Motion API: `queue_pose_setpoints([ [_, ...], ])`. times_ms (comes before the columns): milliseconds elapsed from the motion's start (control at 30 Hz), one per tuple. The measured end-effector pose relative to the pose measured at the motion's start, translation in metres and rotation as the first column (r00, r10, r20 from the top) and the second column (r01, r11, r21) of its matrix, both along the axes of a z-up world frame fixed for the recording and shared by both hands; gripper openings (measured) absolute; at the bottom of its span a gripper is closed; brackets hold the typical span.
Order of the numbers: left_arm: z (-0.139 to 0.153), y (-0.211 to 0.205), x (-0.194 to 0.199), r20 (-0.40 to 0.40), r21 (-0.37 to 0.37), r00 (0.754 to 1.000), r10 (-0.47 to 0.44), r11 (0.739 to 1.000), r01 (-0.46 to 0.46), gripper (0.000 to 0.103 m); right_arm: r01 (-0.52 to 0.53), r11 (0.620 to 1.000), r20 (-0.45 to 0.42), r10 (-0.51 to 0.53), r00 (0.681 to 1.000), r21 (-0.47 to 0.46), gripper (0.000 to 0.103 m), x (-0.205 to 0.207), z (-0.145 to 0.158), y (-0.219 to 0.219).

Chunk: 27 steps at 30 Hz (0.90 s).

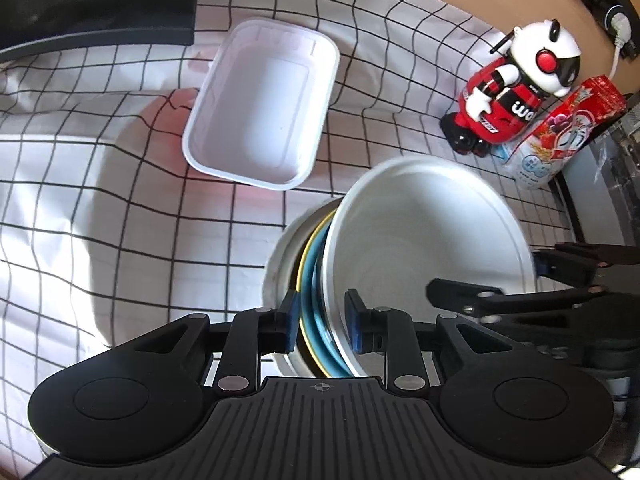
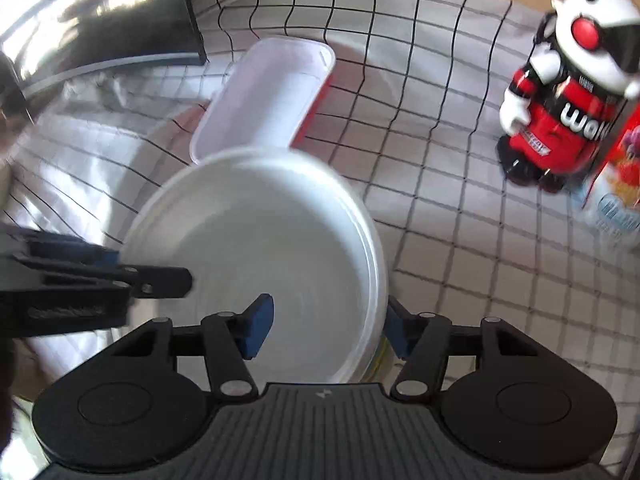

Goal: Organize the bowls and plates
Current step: 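Swing the bowl stack flat and lower it into the steel bowl with both grippers, then grasp the white red-shelled rectangular container with both grippers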

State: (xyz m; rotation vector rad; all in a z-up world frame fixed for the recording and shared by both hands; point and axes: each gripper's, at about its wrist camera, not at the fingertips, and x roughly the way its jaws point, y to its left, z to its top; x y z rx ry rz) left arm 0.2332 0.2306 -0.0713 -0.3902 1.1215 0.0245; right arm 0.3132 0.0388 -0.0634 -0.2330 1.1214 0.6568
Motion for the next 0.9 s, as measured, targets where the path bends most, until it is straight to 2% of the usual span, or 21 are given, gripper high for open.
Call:
queue_pose_setpoints([
  [100,0.0,0.004,0.002,0.003,-0.013,1.0,-0.002,1.0,0.002,0.026,-0.017,0.999,-0.012,0.017,1.0,0.043,0.06,-0.001,0.007,-0.005],
  [133,0.001,0.006,0.002,0.003,-0.023,1.0,0.002,1.0,-0.002,0.022,-0.026,0.999,-0.009,0.027,1.0,0.045,0.06,-0.002,0.008,-0.006],
  [200,0.004,0.012,0.001,0.008,-0.071,1.0,0.008,0.997,-0.007,0.02,-0.029,0.999,-0.002,0.029,1.0,0.036,0.06,-0.002,0.008,-0.008],
  [367,0.036,0.033,-0.006,0.121,-0.079,0.992,0.042,0.996,-0.033,0.02,0.026,0.999,0.044,-0.028,0.999,0.035,0.062,0.009,0.022,-0.017],
  [467,0.054,0.05,0.0,0.203,-0.016,0.976,0.076,0.997,-0.074,0.021,0.063,0.997,0.09,-0.066,0.994,0.036,0.074,0.022,0.041,-0.015],
  [600,0.056,0.065,0.029,0.219,0.102,0.974,0.06,0.991,-0.084,0.021,0.079,0.996,0.138,-0.083,0.987,0.031,0.088,0.042,0.064,0.0],
  [733,0.035,0.077,0.067,0.186,0.223,0.98,0.066,0.969,-0.108,0.021,0.04,0.998,0.123,-0.046,0.991,0.055,0.088,0.068,0.077,0.025],
  [800,0.021,0.085,0.082,0.181,0.241,0.981,0.073,0.964,-0.116,0.021,0.011,0.999,0.082,-0.015,0.996,0.05,0.088,0.085,0.07,0.042],
  [867,0.005,0.094,0.095,0.156,0.241,0.984,0.086,0.963,-0.122,0.021,0.034,0.999,0.036,-0.036,0.999,0.035,0.085,0.104,0.056,0.061],
  [900,-0.001,0.096,0.1,0.151,0.238,0.985,0.084,0.964,-0.118,0.021,0.045,0.999,0.004,-0.045,0.999,0.028,0.08,0.114,0.047,0.072],
])
